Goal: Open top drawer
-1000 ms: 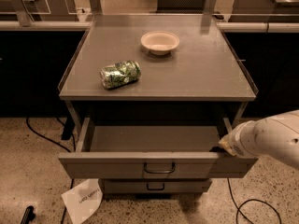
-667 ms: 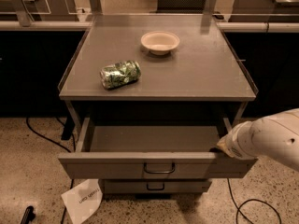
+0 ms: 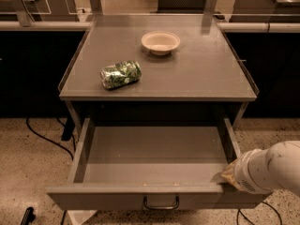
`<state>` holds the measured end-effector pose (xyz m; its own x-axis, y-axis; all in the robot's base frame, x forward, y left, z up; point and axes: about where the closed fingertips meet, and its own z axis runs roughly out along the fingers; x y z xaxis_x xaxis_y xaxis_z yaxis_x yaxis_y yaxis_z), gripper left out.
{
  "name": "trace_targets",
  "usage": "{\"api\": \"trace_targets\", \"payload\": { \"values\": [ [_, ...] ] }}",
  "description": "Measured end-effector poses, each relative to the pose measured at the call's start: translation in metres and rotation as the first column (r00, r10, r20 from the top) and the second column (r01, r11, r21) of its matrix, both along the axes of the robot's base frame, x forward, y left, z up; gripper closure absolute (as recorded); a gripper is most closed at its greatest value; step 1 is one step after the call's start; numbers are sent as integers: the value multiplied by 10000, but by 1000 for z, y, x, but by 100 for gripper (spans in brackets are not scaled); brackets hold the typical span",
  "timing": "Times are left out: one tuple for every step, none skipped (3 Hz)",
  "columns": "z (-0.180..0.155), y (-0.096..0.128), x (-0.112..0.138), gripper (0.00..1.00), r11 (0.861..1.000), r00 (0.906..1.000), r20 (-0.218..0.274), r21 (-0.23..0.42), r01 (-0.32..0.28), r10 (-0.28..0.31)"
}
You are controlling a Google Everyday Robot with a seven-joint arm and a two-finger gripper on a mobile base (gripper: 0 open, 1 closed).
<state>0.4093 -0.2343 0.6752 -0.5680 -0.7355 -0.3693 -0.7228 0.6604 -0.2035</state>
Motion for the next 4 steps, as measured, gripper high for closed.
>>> {"api": "trace_targets", "payload": {
  "values": [
    [0,-1,-2,100,10000,10000,6,30,-6,6],
    [12,-1,21,100,9995,9984,549,-288,116,-100],
    [50,0,45,100,9959,9835,1804,-859,274,-115],
    [85,0,54,100,9912,9542,2988,-1208,537,-153]
  ]
}}
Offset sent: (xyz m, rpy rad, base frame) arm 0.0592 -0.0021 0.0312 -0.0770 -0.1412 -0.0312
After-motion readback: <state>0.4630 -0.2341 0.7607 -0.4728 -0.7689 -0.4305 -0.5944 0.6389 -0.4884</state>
